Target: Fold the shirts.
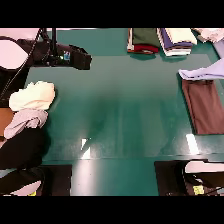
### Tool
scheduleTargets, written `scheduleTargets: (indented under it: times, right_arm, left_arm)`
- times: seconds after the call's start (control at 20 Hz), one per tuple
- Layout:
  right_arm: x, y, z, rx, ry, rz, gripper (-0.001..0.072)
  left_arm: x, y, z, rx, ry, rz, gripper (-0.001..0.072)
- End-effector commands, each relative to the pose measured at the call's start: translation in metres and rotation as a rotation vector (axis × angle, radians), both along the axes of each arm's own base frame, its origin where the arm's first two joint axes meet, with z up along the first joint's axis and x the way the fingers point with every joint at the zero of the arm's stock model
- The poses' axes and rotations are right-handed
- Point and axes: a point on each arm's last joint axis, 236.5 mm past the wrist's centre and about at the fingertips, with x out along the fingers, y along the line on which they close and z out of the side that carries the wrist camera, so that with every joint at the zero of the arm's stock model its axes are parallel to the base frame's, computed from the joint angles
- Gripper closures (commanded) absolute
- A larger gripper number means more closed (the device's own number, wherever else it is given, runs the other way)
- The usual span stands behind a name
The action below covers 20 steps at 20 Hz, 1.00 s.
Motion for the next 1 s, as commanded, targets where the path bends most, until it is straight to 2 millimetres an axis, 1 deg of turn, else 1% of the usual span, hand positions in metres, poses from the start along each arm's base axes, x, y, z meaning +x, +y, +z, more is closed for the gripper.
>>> scheduleTargets:
  times: [0.0,0.05,0.15,0.35,0.4,0.45,0.65,0.75,0.85,0.9,0.95]
  right_arm:
    - [-0.009,0.002,0.026,-0.036,-0.042,-0.01,0.0695]
    - [-0.013,0.006,0.033,-0.042,-0.046,-0.004,0.0694]
    - [-0.027,0.011,0.038,-0.05,-0.021,0.006,0.0695]
    - [-0.062,-0.002,0.041,-0.088,0.052,-0.047,0.0694]
    - [-0.071,-0.006,0.039,-0.096,0.063,-0.067,0.0694]
    - [-0.08,-0.005,0.033,-0.085,0.076,-0.078,0.0695]
    - [-0.122,-0.007,-0.008,-0.023,0.155,-0.153,0.0694]
    - [-0.153,-0.013,-0.035,-0.028,0.24,-0.2,0.0694]
    - [-0.182,-0.014,-0.062,-0.028,0.334,-0.231,0.0692]
    - [-0.196,-0.014,-0.075,-0.026,0.377,-0.244,0.066]
    - [-0.208,-0.014,-0.085,-0.022,0.411,-0.257,0.0479]
  left_arm:
    - [0.0,-0.001,0.0,-0.006,0.003,0.003,0.0682]
    - [0.0,0.0,0.0,-0.003,0.005,0.002,0.0683]
    - [-0.002,0.0,-0.003,0.003,0.013,-0.001,0.0682]
    - [-0.005,0.001,-0.007,0.016,0.031,-0.007,0.0682]
    - [-0.005,0.001,-0.008,0.018,0.034,-0.008,0.0682]
    - [-0.006,0.001,-0.009,0.021,0.038,-0.01,0.0682]
    - [-0.007,0.001,-0.009,0.033,0.033,-0.018,0.0682]
    - [-0.007,0.001,-0.01,0.038,0.032,-0.022,0.0682]
    - [-0.007,0.001,-0.01,0.043,0.028,-0.026,0.0682]
    - [-0.007,0.001,-0.01,0.043,0.028,-0.026,0.0682]
    - [-0.007,0.001,-0.01,0.043,0.028,-0.026,0.0682]
